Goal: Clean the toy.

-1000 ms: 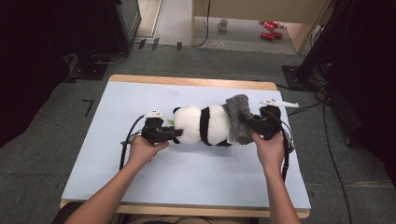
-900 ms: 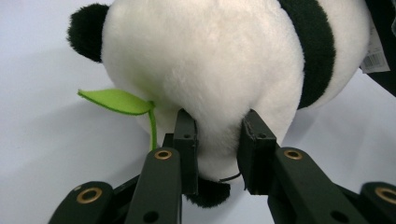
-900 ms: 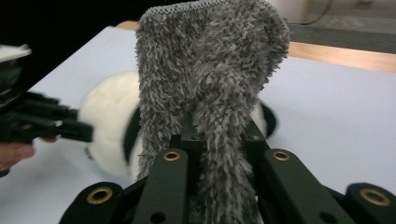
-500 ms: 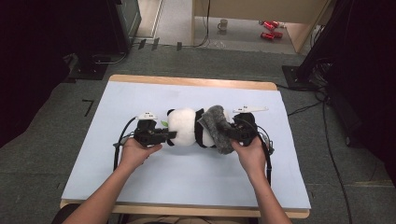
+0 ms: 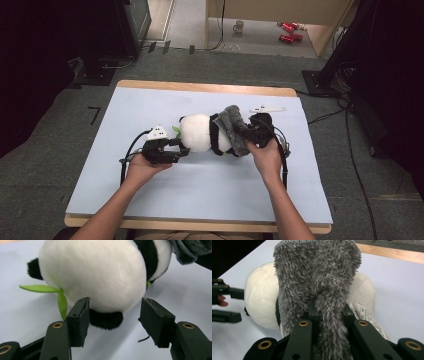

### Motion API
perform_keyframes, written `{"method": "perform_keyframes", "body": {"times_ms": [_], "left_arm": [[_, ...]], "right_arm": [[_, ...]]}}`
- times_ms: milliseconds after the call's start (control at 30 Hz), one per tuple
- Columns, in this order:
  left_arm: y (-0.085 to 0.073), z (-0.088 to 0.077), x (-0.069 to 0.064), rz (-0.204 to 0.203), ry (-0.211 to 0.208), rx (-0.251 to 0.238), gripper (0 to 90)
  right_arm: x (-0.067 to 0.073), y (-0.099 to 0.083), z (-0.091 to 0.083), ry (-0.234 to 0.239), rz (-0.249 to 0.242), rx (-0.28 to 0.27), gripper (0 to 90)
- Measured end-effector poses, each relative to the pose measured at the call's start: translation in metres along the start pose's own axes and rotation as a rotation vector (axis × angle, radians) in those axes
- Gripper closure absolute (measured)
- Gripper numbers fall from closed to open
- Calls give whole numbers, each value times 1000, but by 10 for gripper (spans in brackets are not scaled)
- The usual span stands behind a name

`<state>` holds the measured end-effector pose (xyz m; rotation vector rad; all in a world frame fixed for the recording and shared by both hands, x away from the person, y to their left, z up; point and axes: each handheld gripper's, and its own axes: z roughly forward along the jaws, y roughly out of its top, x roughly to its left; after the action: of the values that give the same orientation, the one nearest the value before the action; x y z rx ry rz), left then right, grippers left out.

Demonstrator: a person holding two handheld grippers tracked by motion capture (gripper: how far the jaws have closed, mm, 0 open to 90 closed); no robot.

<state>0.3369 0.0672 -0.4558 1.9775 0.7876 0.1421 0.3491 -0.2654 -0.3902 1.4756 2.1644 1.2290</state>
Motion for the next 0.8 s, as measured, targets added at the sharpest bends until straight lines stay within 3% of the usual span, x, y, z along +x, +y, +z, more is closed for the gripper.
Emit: {"method": "perform_keyframes", "body": {"times_ms": [400, 567, 700, 800], "left_arm": [[-6, 18, 7, -31, 29, -71, 364], [-6, 23, 7, -39, 51, -73, 383], [-6, 27, 7, -48, 73, -70, 480], [-2, 25, 9, -117, 46, -52, 643]], "right_arm": [[-3, 13, 8, 7, 10, -34, 772], [-2, 14, 9, 9, 14, -42, 772], [1, 14, 6, 5, 13, -40, 772], [5, 15, 2, 1, 12, -43, 772]]}}
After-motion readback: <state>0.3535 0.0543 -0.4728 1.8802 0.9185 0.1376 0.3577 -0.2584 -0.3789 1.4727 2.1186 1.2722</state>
